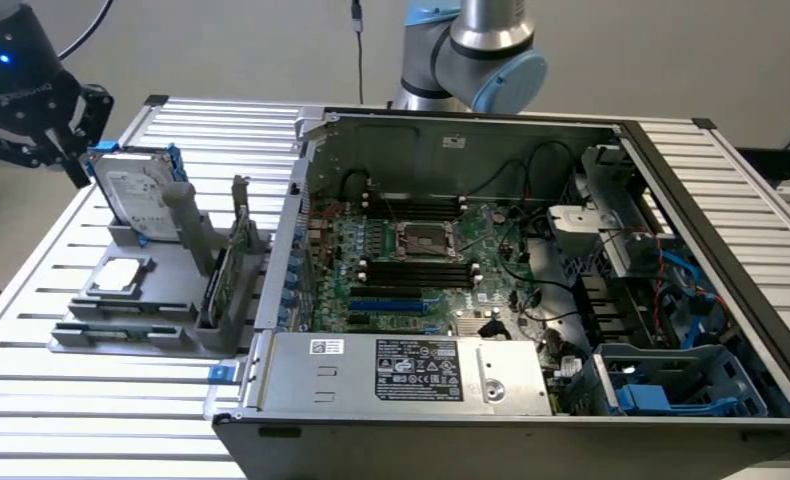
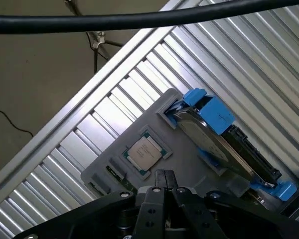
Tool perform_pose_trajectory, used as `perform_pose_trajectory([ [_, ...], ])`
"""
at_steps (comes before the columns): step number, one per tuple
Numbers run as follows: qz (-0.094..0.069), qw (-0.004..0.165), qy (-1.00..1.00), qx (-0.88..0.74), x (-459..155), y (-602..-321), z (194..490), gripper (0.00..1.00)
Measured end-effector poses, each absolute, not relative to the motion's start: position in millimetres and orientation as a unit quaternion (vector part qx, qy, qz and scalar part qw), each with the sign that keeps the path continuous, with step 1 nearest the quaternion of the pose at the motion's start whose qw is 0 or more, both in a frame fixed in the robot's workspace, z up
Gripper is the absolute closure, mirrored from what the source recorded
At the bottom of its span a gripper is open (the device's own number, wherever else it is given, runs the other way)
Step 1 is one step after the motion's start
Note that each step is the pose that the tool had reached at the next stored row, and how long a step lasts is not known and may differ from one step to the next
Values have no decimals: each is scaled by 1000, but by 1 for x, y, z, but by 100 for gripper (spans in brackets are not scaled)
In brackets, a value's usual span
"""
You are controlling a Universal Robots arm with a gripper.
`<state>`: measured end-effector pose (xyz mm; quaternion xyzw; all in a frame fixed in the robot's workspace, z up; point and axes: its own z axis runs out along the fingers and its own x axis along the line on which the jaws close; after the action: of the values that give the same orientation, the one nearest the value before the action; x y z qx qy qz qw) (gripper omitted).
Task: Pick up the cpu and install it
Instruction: 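Pick up the cpu and move it towards the insertion slot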
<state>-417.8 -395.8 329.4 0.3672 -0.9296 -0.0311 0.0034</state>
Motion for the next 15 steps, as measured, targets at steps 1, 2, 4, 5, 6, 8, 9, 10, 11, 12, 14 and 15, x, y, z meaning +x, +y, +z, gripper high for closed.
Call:
perform_pose_trajectory([
  [1,-31,3,-933,359,-418,-396,328,89],
  [2,-31,3,-936,350,-418,-396,327,89],
  [4,-31,2,-942,333,-418,-396,324,89],
  [5,-31,2,-945,324,-418,-396,323,89],
  [6,-31,2,-948,316,-418,-396,322,89],
  [8,-31,1,-954,298,-418,-396,319,89],
  [9,-31,1,-956,290,-418,-396,318,89],
  [10,-31,1,-959,281,-418,-396,317,89],
  [11,-31,0,-962,272,-418,-396,316,89],
  [12,-31,0,-964,263,-418,-396,315,89],
  [14,-31,0,-969,246,-418,-396,313,89],
  [15,-31,0,-971,237,-418,-396,312,89],
])
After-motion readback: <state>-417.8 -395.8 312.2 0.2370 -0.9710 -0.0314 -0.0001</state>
